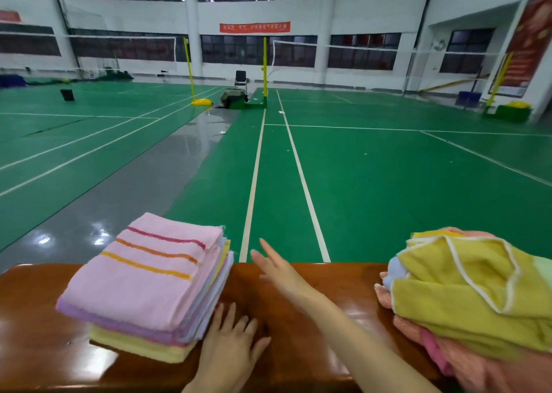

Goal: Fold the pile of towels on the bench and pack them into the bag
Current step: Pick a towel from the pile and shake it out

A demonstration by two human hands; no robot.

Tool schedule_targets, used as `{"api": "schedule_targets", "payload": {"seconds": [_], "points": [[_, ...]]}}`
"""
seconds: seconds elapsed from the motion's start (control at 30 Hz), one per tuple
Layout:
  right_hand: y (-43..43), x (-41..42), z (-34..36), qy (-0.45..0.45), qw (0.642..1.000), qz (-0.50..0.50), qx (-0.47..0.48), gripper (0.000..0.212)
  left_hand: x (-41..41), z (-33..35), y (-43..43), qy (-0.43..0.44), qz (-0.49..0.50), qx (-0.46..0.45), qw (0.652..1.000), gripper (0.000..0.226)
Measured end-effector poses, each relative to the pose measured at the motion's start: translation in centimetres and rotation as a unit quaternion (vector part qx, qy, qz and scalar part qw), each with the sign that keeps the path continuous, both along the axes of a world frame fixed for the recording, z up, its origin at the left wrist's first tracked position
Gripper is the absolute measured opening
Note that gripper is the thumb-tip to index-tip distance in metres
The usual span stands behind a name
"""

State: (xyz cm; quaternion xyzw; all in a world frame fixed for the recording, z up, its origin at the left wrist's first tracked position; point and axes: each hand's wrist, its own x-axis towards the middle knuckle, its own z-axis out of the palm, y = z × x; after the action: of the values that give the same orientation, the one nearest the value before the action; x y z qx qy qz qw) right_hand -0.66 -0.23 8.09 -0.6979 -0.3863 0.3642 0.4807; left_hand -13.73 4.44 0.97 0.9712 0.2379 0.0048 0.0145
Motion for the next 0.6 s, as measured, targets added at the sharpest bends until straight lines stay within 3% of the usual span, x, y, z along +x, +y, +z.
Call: {"api": "schedule_targets", "payload": {"seconds": [0.07, 0.1, 0.2, 0.33, 0.47, 0.57, 0.6], "points": [[-3.1, 2.0, 1.5, -0.035, 0.999, -0.03, 0.019, 0.075, 1.9, 0.8, -1.5, -0.032, 0.002, -0.043, 0.999, 0.113], [-4.9, 2.9, 2.2, -0.047, 0.997, -0.056, 0.034, 0.074, 2.9, 1.7, -2.5, -0.026, -0.004, -0.055, 0.998, 0.111], [-11.1, 5.5, 3.6, -0.069, 0.977, -0.17, 0.107, 0.046, 6.0, 4.3, -5.8, -0.075, -0.042, -0.107, 0.991, 0.055], [-18.8, 8.4, 4.5, -0.207, 0.927, -0.278, 0.145, 0.016, 11.4, 5.9, -10.3, -0.161, -0.072, -0.19, 0.966, 0.039], [-24.5, 10.8, 5.4, -0.342, 0.847, -0.383, 0.135, 0.02, 15.9, 7.2, -14.2, -0.21, -0.156, -0.281, 0.923, 0.052], [-26.9, 11.9, 5.1, -0.369, 0.797, -0.464, 0.115, 0.01, 18.1, 8.2, -16.2, -0.222, -0.236, -0.253, 0.912, 0.069], [-27.4, 12.3, 4.9, -0.366, 0.794, -0.477, 0.095, 0.016, 18.7, 8.6, -16.8, -0.217, -0.259, -0.228, 0.913, 0.071]]}}
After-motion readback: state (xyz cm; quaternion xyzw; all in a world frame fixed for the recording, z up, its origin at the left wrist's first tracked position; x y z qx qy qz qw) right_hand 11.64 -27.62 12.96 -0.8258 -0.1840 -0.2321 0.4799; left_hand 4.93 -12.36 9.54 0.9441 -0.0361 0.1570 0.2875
